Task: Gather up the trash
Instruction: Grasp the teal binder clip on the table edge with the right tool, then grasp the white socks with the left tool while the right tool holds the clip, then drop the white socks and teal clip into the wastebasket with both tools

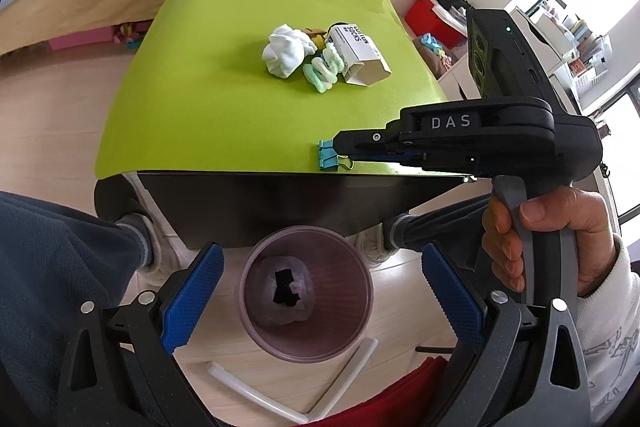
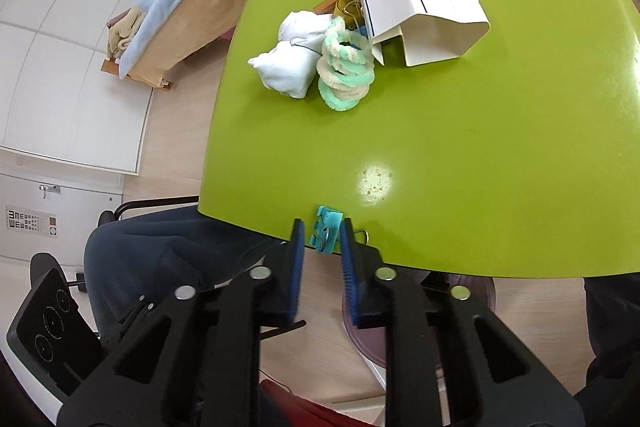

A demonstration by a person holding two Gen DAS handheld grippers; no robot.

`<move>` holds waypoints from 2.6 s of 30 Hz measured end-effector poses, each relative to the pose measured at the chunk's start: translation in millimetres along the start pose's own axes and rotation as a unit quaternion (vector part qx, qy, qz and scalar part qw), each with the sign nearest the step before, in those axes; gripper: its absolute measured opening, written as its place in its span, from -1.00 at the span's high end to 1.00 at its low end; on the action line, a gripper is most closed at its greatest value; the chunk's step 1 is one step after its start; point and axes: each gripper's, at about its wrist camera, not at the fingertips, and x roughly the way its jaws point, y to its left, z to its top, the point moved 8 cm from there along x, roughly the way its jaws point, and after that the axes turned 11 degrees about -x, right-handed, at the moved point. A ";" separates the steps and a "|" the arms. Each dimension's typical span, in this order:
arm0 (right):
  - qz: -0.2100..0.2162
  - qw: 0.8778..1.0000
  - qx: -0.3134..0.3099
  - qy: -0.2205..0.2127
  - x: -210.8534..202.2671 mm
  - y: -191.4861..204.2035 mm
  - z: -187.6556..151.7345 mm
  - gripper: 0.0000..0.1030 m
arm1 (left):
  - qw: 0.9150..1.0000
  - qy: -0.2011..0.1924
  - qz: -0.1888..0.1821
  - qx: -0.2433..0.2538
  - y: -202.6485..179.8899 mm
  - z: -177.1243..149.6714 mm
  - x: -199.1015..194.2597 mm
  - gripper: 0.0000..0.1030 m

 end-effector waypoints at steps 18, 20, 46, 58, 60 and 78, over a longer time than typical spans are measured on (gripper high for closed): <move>-0.009 0.999 -0.018 -0.046 -49.7 -9.2 0.6 0.98 | 0.999 -0.035 0.022 0.022 -10.0 59.0 -8.6 -0.85; -0.011 0.999 -0.016 -0.047 -52.5 -10.3 0.5 0.98 | 0.999 -0.035 0.029 0.028 -11.9 70.3 -7.2 -0.85; -0.016 0.998 0.000 -0.061 -69.4 -30.0 -11.0 0.98 | 0.988 0.073 0.129 0.030 5.5 171.4 93.7 -0.56; -0.011 0.998 -0.001 -0.061 -68.6 -29.6 -10.6 0.98 | 0.991 0.057 0.114 0.048 -4.3 166.5 85.9 0.51; -0.011 0.998 -0.002 -0.061 -69.1 -29.9 -11.1 0.98 | 0.991 0.049 0.112 0.054 -8.0 166.2 79.8 0.51; -0.042 0.995 -0.062 -0.062 -90.3 -9.4 -31.1 0.98 | 0.993 -0.014 0.057 0.104 -37.0 93.8 -5.4 0.51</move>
